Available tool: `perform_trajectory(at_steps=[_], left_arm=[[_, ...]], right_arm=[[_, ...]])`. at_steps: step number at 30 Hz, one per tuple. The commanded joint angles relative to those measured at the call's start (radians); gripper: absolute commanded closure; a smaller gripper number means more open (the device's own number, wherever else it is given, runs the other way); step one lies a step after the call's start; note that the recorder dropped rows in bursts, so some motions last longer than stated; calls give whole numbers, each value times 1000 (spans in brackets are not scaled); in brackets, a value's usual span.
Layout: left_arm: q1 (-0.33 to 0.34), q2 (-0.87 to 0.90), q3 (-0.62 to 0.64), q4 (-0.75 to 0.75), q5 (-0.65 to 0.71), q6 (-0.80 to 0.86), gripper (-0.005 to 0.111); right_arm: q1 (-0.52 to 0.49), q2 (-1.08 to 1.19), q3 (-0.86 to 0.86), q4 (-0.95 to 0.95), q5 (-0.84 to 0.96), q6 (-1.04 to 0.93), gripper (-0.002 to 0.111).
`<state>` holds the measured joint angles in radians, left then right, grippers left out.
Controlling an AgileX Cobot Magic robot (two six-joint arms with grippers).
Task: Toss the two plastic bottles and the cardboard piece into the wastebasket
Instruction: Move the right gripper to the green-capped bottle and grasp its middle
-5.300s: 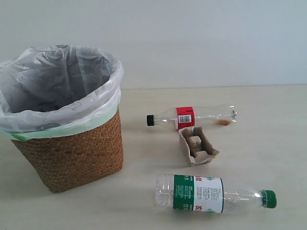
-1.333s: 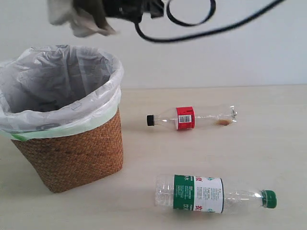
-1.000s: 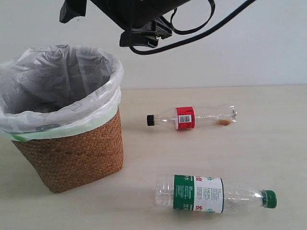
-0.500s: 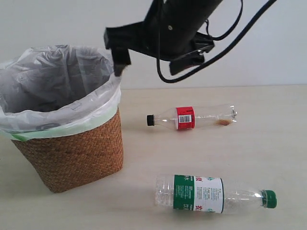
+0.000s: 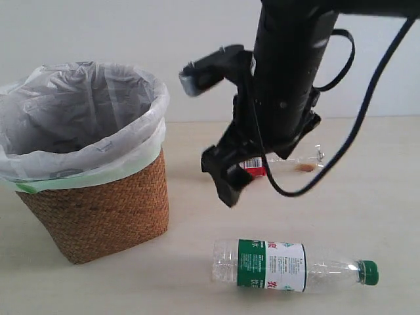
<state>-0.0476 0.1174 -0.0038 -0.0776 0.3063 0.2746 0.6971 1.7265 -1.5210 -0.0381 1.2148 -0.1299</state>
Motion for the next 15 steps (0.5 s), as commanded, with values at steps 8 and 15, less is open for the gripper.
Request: perform_trajectory(at_steps=[8,15], left_arm=[[3,-6,4,-8,-11,-9,103],[3,-6,4,-8,-11,-9,103]], right_arm=[[-2,0,369,-351,-32,-37,14],[-2,92,415,-368,-165,-37,14]])
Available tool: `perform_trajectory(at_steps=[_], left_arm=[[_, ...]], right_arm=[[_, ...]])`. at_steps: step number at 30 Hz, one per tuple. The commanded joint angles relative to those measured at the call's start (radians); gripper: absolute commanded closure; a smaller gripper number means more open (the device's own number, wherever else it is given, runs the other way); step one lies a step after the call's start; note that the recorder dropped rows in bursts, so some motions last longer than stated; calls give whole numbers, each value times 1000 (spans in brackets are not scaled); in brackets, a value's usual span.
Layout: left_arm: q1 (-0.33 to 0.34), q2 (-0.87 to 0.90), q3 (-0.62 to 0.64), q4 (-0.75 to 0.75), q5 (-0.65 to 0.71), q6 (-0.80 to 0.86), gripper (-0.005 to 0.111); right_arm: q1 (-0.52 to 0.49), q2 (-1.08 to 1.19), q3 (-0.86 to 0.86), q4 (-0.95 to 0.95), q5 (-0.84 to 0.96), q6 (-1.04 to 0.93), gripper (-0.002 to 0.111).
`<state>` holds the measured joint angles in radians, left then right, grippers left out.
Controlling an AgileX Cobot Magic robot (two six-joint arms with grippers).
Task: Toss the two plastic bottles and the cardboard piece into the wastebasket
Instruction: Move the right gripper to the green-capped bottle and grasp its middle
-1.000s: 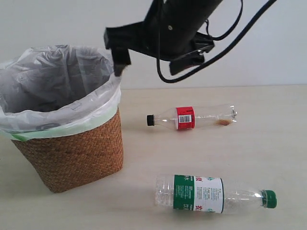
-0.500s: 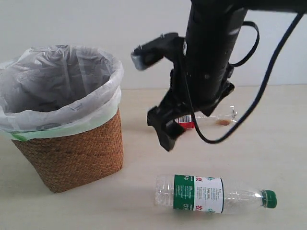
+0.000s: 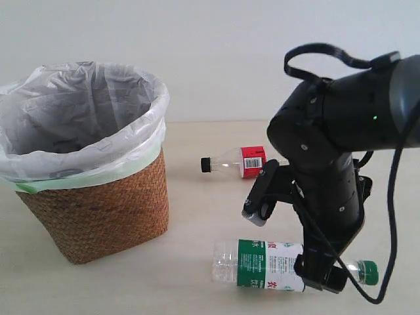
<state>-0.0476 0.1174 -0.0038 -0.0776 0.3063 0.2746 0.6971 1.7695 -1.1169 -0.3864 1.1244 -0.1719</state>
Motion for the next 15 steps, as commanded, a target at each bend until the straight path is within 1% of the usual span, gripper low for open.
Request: perform_trajectory(at_steps=[1,6,8,9,11,14,15], left_arm=[[3,-6,4,-8,-11,-9,103],[3,-6,4,-8,-11,-9,103],[3,-6,4,-8,-11,-9,103],[3,-6,4,-8,-11,-9,103],[3,-6,4,-8,-11,-9,103],[3,-6,4,-8,-11,-9,103],[3,-6,4,-8,-11,-9,103]], right_arm=[[-2,66,11,-20,-98,5,14],[-2,138,11,-20,-158,6,14],[-2,163,11,-24,-165,6,17],[-2,175,11,-26,-170,6,22],[-2,188,11,-26,-175,10,36],[-2,196,11,-50,-177,51,63],[-2,196,11,-62,-167,59,74]])
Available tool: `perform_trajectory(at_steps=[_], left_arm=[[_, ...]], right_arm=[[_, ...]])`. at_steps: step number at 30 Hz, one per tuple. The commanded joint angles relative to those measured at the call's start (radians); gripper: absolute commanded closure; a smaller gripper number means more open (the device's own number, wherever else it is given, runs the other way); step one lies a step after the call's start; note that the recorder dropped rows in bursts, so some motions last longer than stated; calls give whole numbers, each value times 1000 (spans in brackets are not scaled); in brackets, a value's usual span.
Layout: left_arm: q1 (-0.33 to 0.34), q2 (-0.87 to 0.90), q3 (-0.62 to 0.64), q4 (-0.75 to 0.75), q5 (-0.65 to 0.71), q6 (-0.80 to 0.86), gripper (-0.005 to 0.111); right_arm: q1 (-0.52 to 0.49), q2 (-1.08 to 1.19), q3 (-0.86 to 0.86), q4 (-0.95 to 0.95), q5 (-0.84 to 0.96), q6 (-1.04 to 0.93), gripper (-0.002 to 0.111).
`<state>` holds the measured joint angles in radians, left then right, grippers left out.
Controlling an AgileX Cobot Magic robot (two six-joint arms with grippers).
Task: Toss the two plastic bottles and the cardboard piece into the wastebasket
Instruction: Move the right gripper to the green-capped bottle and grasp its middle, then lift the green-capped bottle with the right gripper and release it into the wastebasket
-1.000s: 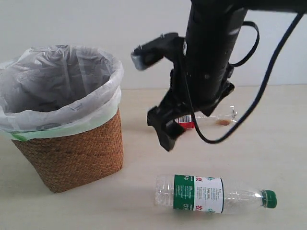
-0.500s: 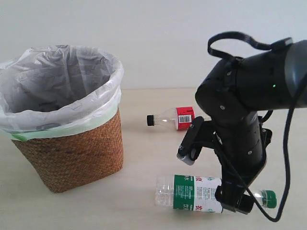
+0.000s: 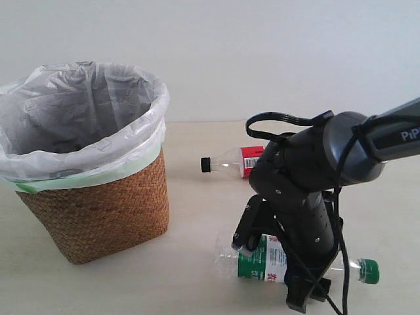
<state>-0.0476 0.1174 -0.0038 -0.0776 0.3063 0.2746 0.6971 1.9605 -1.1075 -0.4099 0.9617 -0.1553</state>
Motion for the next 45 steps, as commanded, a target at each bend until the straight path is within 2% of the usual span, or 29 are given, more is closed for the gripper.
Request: perform_trajectory(at_steps=[1,3,10,13,19,29,36,40,42,45], left_arm=[[3,-6,4,-8,-11,-9,103],[3,-6,4,-8,-11,-9,103],[3,-6,4,-8,-11,-9,103],[3,-6,4,-8,-13,-9,103],[3,-6,4,-8,-15,-9,103],[3,-6,4,-8,-15,-9,103],[3,-6,4,-8,-15,-9,103],[3,-6,4,-8,-15,-9,103],[3,-6,4,-8,-15,-9,103],[3,-6,4,-8,-15,-9,103]], right_arm=[[0,5,-1,-45,12,43,85],[0,5,-2,-69,41,41,109],[0,-5,-78,-275,259,150,108],[-4,-39,-104,-405,259,184,108],[-26,-197,-150,-479,259,179,108],[-51,-416,-259,-624,259,54,108],[-51,-412,-259,-606,259,67,108],[-44,-365,-259,-511,259,95,108],[-3,-340,-281,-408,259,85,108],[130,-323,-400,-288,216,100,108]])
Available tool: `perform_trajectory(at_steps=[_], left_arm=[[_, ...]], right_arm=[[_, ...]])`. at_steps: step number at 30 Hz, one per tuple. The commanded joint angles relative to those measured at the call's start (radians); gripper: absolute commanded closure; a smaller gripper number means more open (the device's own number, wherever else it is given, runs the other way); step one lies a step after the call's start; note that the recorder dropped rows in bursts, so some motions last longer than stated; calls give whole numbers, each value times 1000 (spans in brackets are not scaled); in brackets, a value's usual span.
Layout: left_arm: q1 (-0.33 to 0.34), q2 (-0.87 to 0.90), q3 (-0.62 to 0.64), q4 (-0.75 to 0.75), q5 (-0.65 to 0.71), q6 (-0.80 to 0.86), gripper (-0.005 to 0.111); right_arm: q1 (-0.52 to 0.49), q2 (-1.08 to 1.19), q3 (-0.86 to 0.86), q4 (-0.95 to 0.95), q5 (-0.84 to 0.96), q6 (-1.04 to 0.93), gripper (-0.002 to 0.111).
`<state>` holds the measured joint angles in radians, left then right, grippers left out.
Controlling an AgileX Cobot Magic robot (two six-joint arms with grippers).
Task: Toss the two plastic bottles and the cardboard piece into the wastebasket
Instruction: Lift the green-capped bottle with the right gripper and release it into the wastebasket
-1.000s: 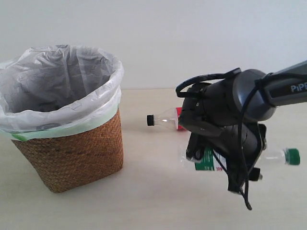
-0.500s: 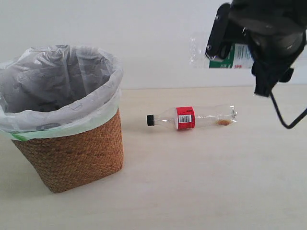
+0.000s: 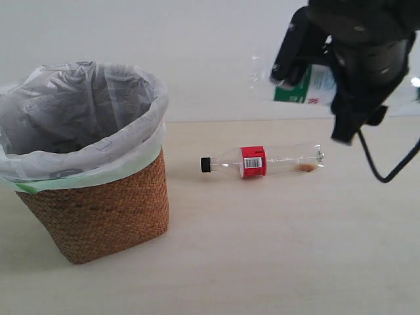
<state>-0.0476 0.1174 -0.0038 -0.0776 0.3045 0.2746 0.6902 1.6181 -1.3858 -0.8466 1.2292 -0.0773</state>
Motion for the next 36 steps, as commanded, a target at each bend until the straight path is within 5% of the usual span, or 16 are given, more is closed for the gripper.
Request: perform_trajectory(at_steps=[1,3,5,9,10,16,23,36], left_arm=[[3,-6,4,-8,-13,-9,103],[3,-6,4,-8,-13,-9,103],[3,-6,4,-8,-13,-9,103],[3,-6,4,-8,-13,-9,103],[3,-6,4,-8,-13,-9,103],[3,-6,4,-8,-13,-9,103],[3,-6,4,-8,-13,-9,103],[3,-6,4,-8,-13,-9,103]], right_arm=[[188,19,-173,174,-171,71,108],[261,27,-258,184,-434,149,104],[305,51,-334,185,-561,237,87],[330,112,-431,120,-562,444,13],[330,130,-443,75,-517,465,4],[326,233,-475,18,-270,477,7],[326,257,-501,59,-313,478,7],[326,257,-527,21,-8,486,7]])
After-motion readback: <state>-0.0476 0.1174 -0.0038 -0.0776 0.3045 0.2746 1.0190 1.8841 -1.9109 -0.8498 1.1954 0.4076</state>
